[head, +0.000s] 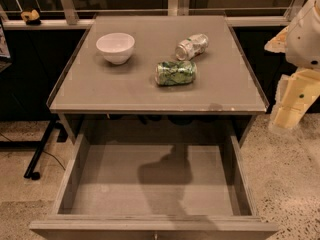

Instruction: Place green can into top drawer

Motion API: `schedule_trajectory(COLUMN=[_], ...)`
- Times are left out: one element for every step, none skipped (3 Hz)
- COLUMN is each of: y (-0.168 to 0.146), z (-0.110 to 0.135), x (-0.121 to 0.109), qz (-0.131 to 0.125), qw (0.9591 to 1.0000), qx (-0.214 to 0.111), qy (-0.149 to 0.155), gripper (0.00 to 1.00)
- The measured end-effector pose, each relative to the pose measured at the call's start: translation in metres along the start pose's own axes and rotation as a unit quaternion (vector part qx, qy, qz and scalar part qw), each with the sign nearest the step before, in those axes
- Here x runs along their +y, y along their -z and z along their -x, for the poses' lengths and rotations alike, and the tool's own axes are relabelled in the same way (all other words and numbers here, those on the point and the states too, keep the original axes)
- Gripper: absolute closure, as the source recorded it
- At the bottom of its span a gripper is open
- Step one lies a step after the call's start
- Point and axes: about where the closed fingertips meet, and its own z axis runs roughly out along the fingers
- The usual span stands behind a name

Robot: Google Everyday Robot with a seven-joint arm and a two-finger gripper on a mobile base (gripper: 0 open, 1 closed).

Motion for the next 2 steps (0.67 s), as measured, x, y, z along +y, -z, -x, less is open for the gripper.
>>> schedule_trajectory(y=[0.0000,0.0019], z=[0.0000,0.0038], x=[0.0000,-0.0023], qz=[0.000,-0.006], qw=[1.0000,0.9999], qx=[0.000,-0.012], qy=[0.000,0.004], gripper=[0.00,0.00])
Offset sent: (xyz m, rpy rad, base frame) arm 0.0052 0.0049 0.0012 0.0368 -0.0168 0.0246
